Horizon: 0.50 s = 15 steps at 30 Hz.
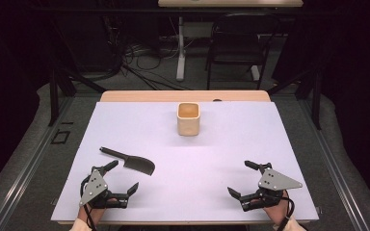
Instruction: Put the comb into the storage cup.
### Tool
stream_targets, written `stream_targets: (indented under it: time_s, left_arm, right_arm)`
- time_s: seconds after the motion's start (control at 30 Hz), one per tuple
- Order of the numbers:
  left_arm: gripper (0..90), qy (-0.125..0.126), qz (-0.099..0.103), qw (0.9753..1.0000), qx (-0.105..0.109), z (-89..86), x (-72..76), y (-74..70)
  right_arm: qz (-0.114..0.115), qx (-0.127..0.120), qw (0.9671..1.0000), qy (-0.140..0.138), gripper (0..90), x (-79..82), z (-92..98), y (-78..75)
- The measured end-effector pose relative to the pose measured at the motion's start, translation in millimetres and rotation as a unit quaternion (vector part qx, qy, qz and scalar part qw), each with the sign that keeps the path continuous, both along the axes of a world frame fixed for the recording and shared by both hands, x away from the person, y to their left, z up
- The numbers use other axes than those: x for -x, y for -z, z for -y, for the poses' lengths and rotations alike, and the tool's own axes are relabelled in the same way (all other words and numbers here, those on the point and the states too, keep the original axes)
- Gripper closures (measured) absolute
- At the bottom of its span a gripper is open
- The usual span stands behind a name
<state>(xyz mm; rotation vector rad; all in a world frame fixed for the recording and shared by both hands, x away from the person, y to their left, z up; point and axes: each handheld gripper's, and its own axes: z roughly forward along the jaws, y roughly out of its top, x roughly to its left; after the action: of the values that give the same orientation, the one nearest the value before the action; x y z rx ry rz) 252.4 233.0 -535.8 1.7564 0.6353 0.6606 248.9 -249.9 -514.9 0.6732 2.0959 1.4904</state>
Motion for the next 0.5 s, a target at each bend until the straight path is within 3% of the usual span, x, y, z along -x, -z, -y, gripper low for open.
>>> stream_targets:
  time_s: [0.5]
  left_arm:
    - [1.3, -0.011, 0.005, 0.9999, -0.006, -0.8, -4.2, -0.5]
  right_arm:
    - [-0.004, 0.004, 1.0000, -0.001, 0.0, -1.1, -1.3, 1.0]
